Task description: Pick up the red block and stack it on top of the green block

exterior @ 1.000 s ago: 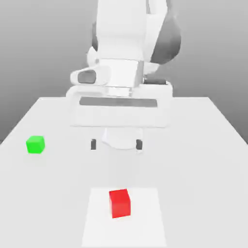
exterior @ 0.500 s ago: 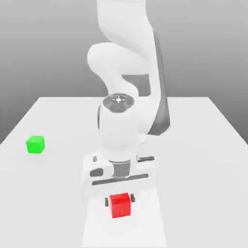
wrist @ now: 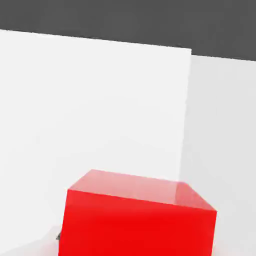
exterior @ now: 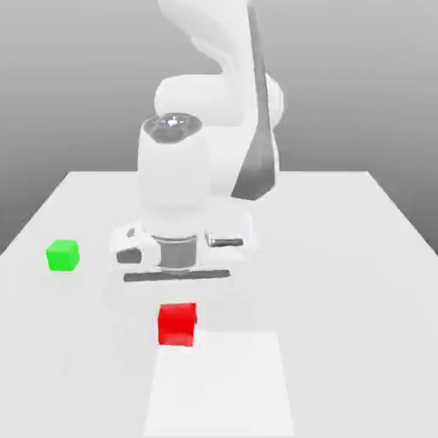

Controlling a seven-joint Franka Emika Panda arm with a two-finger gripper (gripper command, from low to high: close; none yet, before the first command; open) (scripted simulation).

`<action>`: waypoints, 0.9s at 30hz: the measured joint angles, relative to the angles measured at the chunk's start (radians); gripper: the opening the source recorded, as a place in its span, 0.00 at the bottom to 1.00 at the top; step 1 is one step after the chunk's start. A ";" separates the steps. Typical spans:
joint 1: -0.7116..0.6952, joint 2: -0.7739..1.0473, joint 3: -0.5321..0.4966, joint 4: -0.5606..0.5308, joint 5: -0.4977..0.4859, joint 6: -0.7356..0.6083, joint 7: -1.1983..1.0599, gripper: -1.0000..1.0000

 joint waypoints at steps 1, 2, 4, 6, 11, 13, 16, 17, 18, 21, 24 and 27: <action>-0.038 -0.011 -0.009 -0.003 -0.015 -0.006 0.014 0.00; -0.068 -0.022 -0.024 -0.007 -0.032 -0.011 0.030 0.00; -0.122 -0.044 -0.054 -0.014 -0.060 -0.022 0.057 0.00; -0.170 -0.065 -0.087 -0.020 -0.086 -0.033 0.083 0.00; -0.302 -0.116 -0.180 -0.039 -0.136 -0.057 0.137 0.00; -0.356 -0.135 -0.218 -0.046 -0.152 -0.065 0.156 0.00; -0.435 -0.160 -0.274 -0.058 -0.169 -0.077 0.179 0.00; -0.462 -0.168 -0.293 -0.062 -0.174 -0.080 0.186 0.00; -0.488 -0.175 -0.311 -0.067 -0.178 -0.083 0.193 0.00; -0.565 -0.194 -0.367 -0.080 -0.185 -0.091 0.210 0.00; -0.639 -0.207 -0.424 -0.093 -0.186 -0.097 0.222 0.00; -0.661 -0.197 -0.467 -0.102 -0.159 -0.084 0.210 0.00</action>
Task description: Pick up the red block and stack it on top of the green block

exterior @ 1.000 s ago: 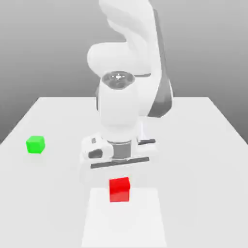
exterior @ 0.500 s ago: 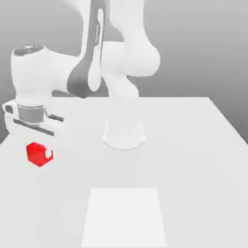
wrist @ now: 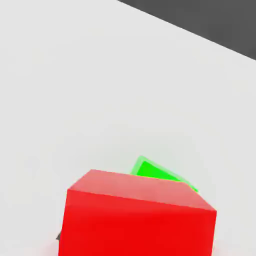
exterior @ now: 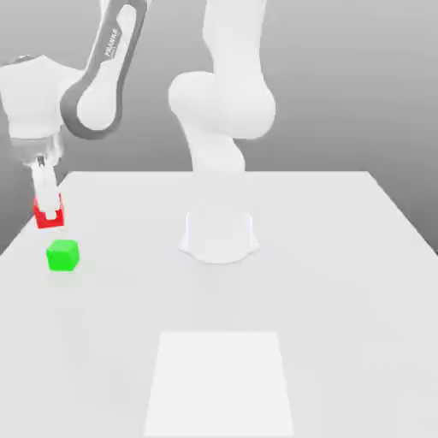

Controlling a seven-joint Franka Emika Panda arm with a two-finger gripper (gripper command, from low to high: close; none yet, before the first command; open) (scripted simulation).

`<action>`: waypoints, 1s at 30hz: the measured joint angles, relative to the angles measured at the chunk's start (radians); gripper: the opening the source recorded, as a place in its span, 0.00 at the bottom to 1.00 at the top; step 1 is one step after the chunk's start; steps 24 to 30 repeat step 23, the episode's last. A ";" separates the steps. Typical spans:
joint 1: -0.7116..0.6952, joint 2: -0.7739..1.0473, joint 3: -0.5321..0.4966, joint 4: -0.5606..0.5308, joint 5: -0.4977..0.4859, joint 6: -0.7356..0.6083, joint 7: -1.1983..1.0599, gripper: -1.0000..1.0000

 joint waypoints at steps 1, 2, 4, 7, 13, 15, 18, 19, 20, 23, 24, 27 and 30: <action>0.008 0.010 -0.008 -0.001 0.018 0.009 -0.012 0.00; 0.018 0.021 -0.016 -0.002 0.036 0.018 -0.024 0.00; 0.041 0.045 -0.031 -0.003 0.075 0.037 -0.050 0.00; 0.072 0.082 -0.045 -0.003 0.139 0.065 -0.094 0.00; 0.128 0.154 -0.067 -0.002 0.266 0.115 -0.181 0.00; 0.143 0.177 -0.069 -0.001 0.307 0.130 -0.209 0.00; 0.161 0.209 -0.070 0.000 0.363 0.153 -0.249 0.00; 0.166 0.219 -0.071 0.001 0.380 0.160 -0.261 0.00; 0.176 0.229 -0.076 0.002 0.396 0.167 -0.271 0.00; 0.177 0.255 -0.065 0.004 0.438 0.189 -0.301 0.00; 0.177 0.255 -0.065 0.004 0.438 0.189 -0.301 0.00; 0.177 0.255 -0.065 0.004 0.438 0.189 -0.301 0.00; 0.177 0.255 -0.065 0.004 0.438 0.189 -0.301 0.00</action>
